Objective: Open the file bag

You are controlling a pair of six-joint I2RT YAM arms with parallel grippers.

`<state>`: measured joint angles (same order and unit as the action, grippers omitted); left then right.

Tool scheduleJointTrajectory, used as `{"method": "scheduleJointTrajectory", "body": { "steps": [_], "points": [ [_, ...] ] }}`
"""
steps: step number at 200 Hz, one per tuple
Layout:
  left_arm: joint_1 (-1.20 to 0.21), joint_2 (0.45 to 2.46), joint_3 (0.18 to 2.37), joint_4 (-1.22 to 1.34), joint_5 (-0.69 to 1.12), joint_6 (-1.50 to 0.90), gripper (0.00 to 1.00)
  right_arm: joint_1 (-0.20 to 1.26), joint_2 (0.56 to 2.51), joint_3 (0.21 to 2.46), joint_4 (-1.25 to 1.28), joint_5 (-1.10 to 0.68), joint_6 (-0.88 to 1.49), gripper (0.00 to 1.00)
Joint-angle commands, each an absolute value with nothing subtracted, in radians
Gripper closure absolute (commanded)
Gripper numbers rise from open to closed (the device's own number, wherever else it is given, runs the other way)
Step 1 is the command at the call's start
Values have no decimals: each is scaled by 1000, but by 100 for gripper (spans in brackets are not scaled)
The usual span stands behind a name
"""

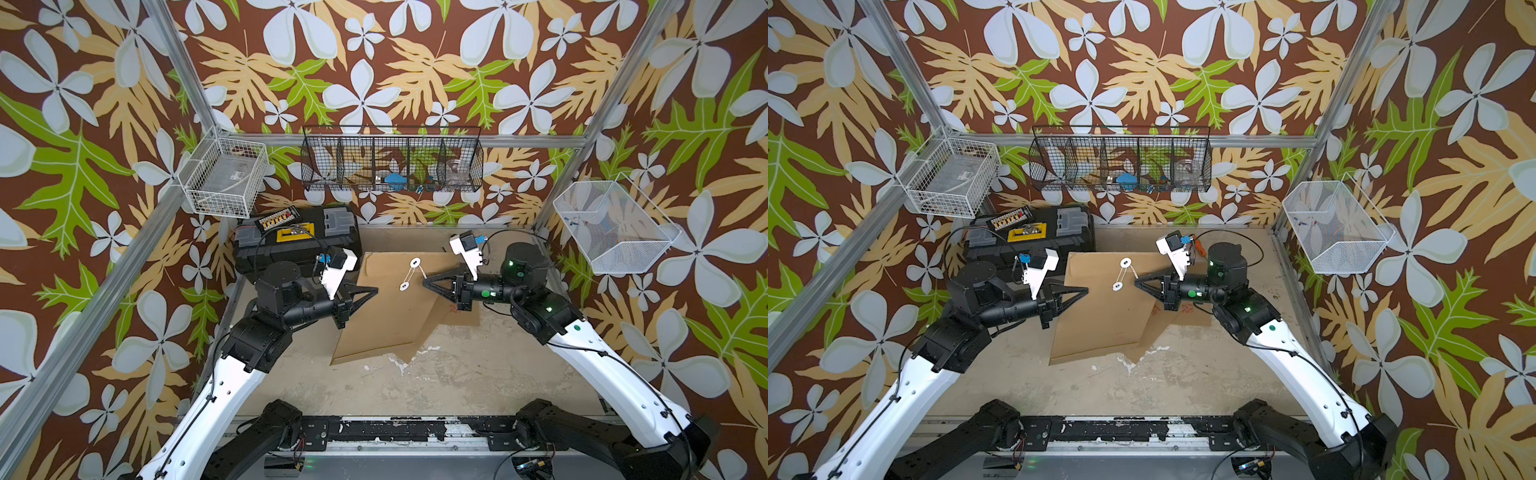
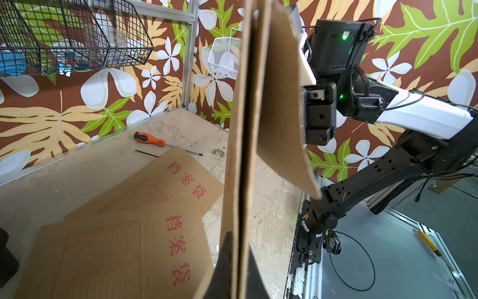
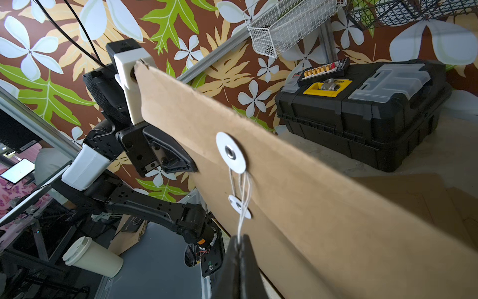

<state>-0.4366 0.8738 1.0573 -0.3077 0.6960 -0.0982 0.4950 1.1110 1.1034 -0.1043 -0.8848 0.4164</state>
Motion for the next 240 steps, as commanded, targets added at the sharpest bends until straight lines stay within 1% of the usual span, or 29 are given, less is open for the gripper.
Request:
{"method": "scheduleJointTrajectory", "body": {
  "steps": [1,48,94,110,141,178,216,240],
  "points": [
    [-437,867,1052,-262,695,-106,100,508,1111,1111,-107,-866,391,100],
    [-437,868,1048,-257,695,-116,100,545,1118,1120,-125,-847,376,100],
    [-439,880,1061,-267,645,-134,100,568,1127,1142,-112,-803,379,100],
    [-462,884,1073,-279,572,-138,100,572,1126,1150,-112,-769,380,100],
    [-575,901,1111,-323,348,-113,100,573,1131,1162,-107,-735,380,100],
    [-625,907,1124,-323,160,-129,100,575,1143,1173,-100,-724,379,100],
    [-654,902,1125,-324,47,-124,100,578,1167,1183,-89,-738,382,100],
    [-662,912,1124,-325,20,-122,100,588,1200,1208,-86,-749,380,100]
  ]
}}
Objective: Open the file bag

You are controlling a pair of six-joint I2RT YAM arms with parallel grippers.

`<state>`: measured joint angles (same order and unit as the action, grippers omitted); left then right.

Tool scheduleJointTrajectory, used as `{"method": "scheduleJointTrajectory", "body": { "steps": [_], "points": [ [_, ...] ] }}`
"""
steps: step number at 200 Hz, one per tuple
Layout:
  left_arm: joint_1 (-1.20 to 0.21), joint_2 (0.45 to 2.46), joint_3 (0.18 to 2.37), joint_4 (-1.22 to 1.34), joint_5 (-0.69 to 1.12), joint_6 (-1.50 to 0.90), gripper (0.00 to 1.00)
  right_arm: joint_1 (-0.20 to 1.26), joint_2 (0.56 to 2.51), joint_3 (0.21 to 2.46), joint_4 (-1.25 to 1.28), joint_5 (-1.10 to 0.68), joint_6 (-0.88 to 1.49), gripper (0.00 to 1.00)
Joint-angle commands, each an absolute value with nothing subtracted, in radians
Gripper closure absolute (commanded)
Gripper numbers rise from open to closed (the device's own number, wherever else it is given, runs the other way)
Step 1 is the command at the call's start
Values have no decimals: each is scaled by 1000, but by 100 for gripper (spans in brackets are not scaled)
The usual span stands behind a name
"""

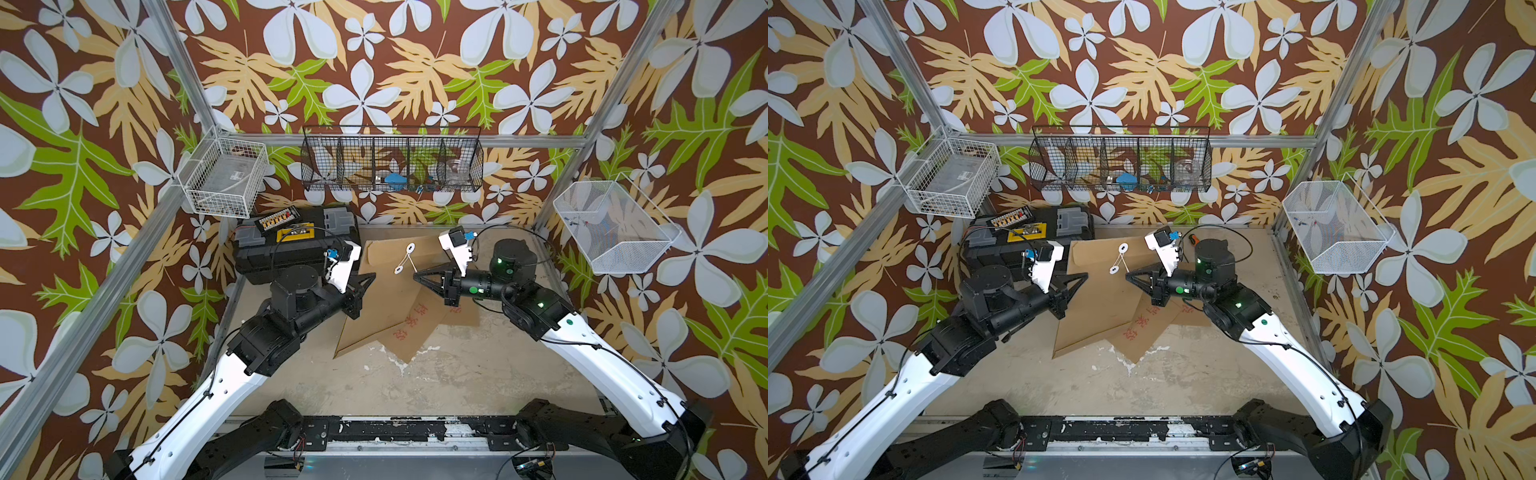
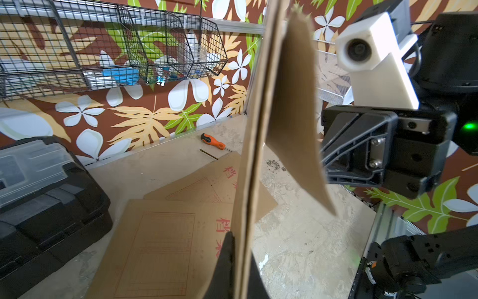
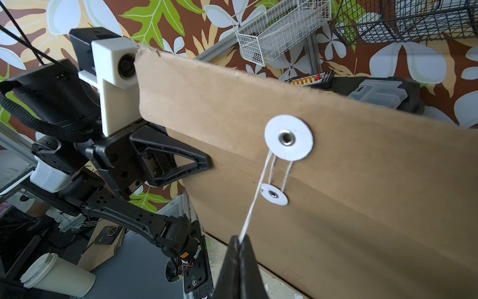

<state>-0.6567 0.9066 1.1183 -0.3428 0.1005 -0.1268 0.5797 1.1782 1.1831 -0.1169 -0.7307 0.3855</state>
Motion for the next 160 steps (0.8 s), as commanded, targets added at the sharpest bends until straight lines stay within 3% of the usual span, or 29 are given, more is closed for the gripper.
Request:
{"method": "scheduleJointTrajectory", "body": {
  "steps": [1,94,160],
  "points": [
    [-663,912,1124,-325,20,-122,100,588,1201,1210,-85,-750,379,100],
    [-670,940,1089,-320,15,-121,100,604,1325,1400,-138,-744,320,100],
    [-670,961,1119,-392,28,-95,100,604,1373,1482,-208,-613,261,100]
  ]
}}
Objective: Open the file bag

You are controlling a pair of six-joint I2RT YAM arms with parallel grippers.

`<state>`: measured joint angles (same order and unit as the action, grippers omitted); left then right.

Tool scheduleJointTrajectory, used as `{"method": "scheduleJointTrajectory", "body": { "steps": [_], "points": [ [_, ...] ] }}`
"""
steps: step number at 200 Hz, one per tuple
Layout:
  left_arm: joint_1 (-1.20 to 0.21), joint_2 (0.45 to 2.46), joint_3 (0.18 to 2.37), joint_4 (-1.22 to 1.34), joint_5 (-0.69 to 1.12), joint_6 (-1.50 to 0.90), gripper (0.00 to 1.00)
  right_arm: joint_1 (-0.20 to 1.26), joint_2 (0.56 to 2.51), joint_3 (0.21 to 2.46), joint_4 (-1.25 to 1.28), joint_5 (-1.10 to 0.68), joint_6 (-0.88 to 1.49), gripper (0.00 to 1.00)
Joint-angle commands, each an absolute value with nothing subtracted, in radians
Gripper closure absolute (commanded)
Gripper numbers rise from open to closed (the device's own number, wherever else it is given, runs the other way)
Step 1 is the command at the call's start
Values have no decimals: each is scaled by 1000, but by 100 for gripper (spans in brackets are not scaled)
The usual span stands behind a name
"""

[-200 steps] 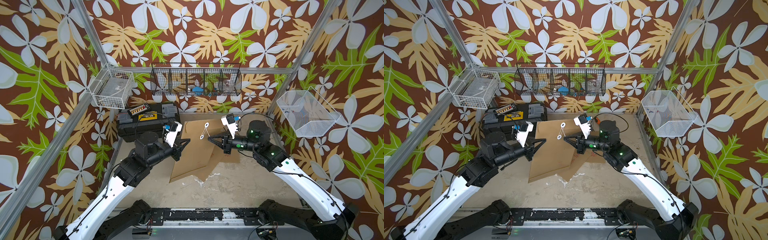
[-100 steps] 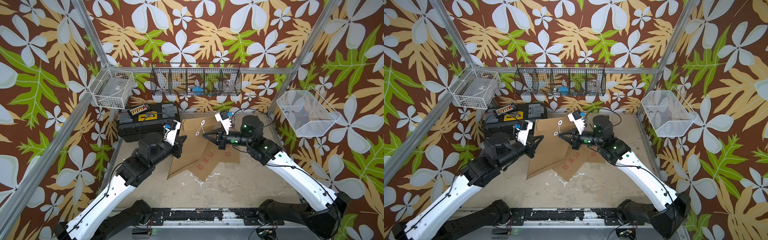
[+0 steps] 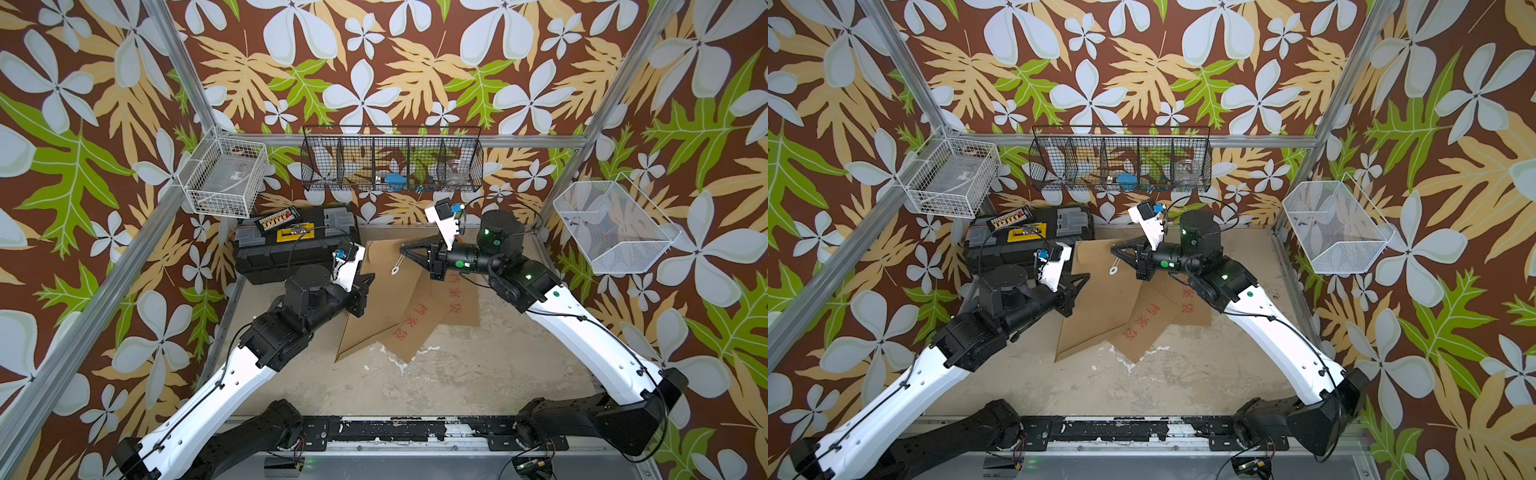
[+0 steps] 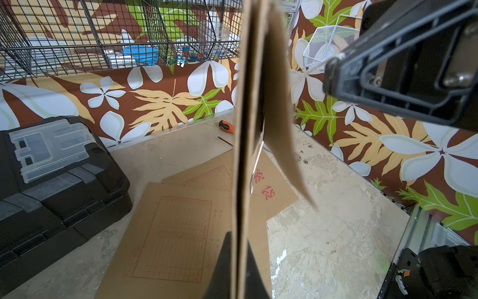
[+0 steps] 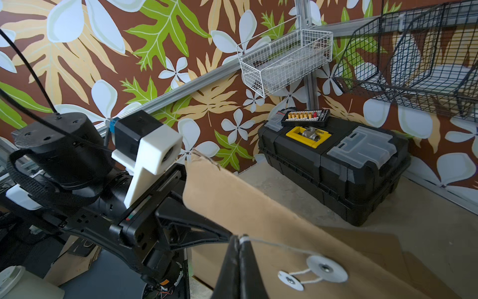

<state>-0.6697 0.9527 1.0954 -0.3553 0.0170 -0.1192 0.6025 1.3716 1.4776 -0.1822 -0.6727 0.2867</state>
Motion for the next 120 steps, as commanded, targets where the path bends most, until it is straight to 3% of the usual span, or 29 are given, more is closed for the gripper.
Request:
{"method": "scheduleJointTrajectory", "body": {
  "steps": [1,68,120],
  "points": [
    [-670,962,1119,-395,29,-94,100,604,1373,1481,-208,-611,262,100],
    [-670,1015,1165,-507,-46,-280,100,596,1328,1334,-201,-482,256,100],
    [-670,1046,1160,-496,92,-270,100,588,1330,1299,-191,-472,267,100]
  ]
}}
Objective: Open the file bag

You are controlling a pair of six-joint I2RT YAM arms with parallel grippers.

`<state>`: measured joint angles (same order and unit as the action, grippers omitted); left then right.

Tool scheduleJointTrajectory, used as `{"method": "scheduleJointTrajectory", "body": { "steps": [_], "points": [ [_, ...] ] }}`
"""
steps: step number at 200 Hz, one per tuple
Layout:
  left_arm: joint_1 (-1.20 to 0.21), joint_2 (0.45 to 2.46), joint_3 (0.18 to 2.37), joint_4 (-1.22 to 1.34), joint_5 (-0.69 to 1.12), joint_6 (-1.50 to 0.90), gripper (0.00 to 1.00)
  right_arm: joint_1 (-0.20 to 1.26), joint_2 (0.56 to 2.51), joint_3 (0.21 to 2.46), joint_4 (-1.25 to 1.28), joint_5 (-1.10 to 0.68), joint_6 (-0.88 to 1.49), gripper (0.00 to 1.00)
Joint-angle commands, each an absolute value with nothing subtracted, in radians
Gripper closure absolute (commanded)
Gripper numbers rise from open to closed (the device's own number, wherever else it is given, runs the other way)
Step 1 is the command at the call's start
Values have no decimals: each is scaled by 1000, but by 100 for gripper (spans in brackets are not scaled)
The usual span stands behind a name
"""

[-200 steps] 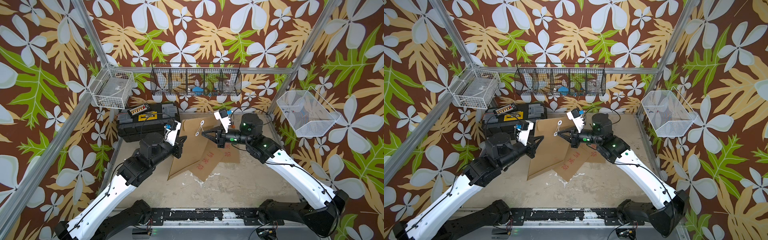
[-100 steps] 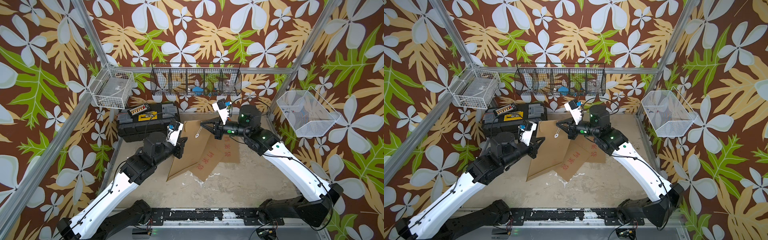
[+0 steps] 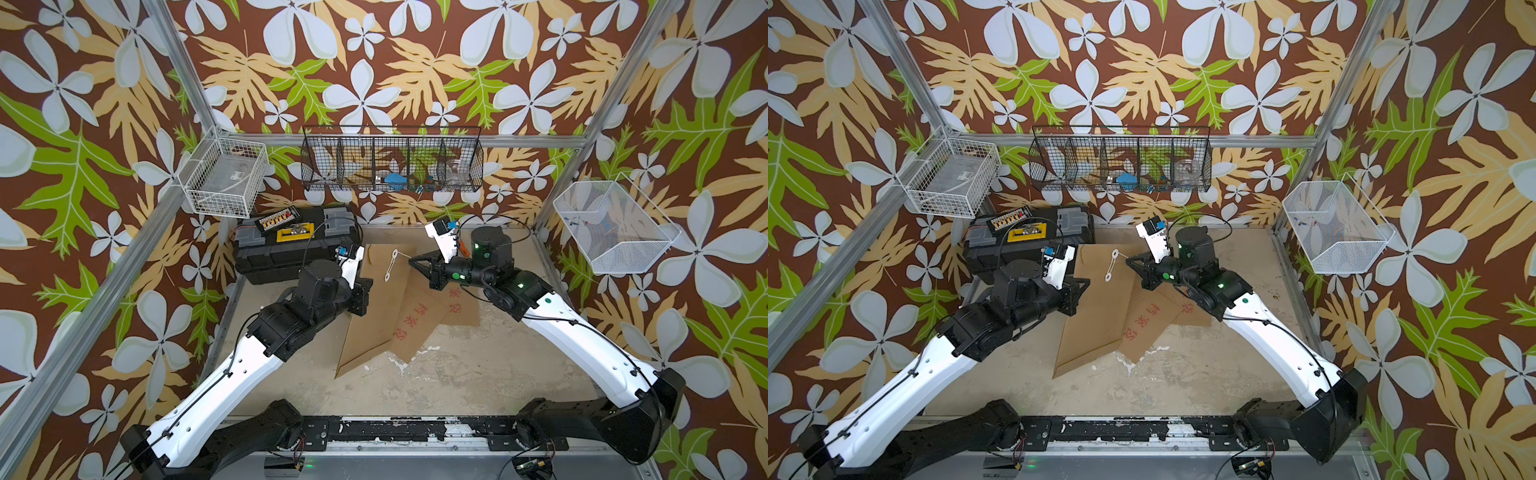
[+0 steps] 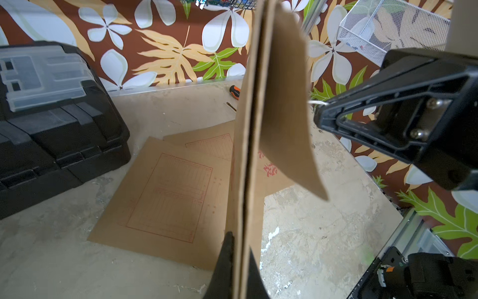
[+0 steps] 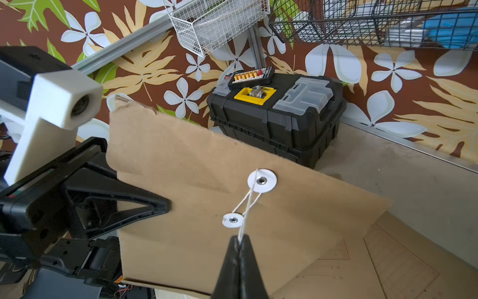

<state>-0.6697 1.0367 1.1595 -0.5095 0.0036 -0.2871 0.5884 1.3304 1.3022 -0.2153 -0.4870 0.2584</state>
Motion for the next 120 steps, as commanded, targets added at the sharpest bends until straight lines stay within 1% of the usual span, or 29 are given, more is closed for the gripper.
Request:
{"method": "scheduleJointTrajectory", "body": {
  "steps": [1,20,47,85,120],
  "points": [
    [-670,1045,1158,-492,95,-266,100,587,1329,1299,-191,-472,267,100],
    [-670,1004,1098,-425,118,-249,100,583,1327,1293,-194,-470,265,100],
    [-670,1026,1119,-507,109,-184,100,575,1320,1279,-200,-457,259,100],
    [-670,964,1070,-464,224,-107,100,561,1312,1267,-208,-446,252,100],
    [-670,941,1071,-475,227,-79,100,553,1298,1265,-233,-385,238,100]
  ]
}}
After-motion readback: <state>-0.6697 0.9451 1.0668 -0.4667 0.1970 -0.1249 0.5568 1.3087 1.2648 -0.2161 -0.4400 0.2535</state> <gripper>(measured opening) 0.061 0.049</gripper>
